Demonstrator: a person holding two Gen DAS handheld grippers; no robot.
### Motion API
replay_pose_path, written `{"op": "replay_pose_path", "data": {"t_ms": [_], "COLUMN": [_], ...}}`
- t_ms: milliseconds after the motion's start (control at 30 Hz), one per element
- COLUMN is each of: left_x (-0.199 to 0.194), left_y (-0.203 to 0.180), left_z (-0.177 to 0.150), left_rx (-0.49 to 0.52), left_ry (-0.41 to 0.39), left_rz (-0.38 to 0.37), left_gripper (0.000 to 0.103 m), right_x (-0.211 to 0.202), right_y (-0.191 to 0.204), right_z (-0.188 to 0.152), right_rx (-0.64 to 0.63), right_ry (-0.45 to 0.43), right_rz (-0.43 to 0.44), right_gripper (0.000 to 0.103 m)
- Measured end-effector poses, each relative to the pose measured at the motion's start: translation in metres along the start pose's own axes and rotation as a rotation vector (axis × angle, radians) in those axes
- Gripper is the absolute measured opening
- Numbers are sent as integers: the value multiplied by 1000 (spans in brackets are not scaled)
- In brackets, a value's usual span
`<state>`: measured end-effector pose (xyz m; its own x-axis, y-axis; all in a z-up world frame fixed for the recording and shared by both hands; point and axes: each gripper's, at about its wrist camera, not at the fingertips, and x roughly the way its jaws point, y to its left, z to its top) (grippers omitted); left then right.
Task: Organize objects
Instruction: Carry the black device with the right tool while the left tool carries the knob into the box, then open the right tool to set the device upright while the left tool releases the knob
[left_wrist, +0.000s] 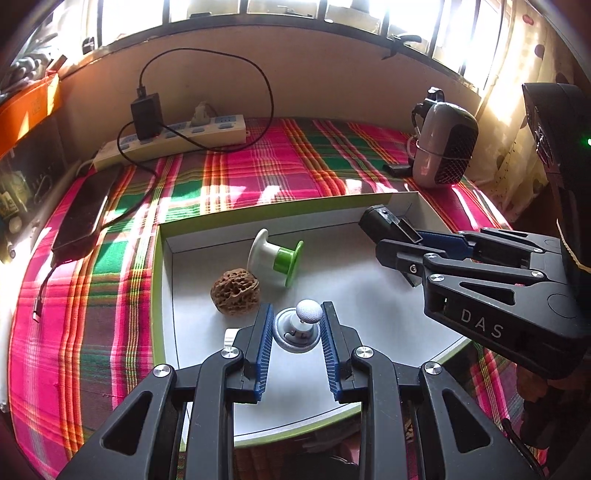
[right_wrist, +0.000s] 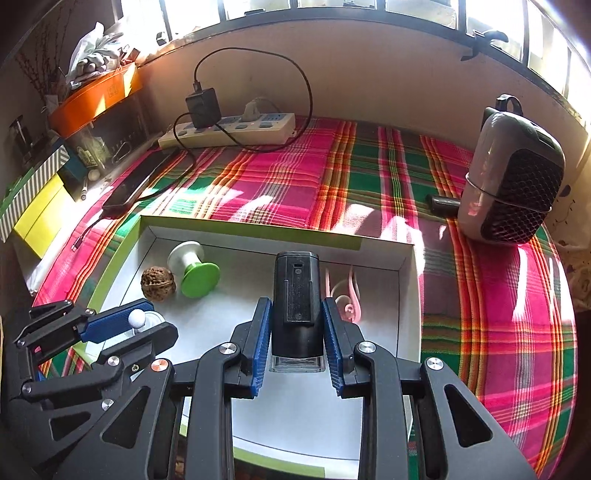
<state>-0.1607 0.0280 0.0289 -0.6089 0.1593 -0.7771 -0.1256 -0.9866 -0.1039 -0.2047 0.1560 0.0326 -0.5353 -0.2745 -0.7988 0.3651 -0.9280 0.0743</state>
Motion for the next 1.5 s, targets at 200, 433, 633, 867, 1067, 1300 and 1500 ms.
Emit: {"op": "replay_pose_path", "data": {"t_ms": [200, 433, 633, 867, 1067, 1300, 1500], "left_x": [6, 9, 14, 15, 15, 15, 15], "left_y": [2, 3, 5, 5, 5, 5, 5], "left_z": [0, 1, 0, 0, 0, 0, -1], "left_rx": [3, 7, 0, -1, -3, 0, -1], "left_ry": [8, 9, 24, 24, 25, 24, 23], "left_rz": [11, 26, 35, 36, 35, 40, 39], "left_gripper": [23, 23, 24, 24, 24, 24, 24], "right_x": [15, 24, 27, 29, 30, 31, 31], "right_y": [2, 4, 4, 7, 9, 10, 11], "right_z": [4, 5, 5, 4, 4, 3, 3], "right_rx": [-8, -22, -26, -33, -40, -37, -37], "right_ry": [22, 37, 34, 31, 32, 29, 29], "right_rz": [5, -15, -19, -14, -20, -32, -38], "right_gripper": [29, 29, 29, 29, 29, 29, 29]}}
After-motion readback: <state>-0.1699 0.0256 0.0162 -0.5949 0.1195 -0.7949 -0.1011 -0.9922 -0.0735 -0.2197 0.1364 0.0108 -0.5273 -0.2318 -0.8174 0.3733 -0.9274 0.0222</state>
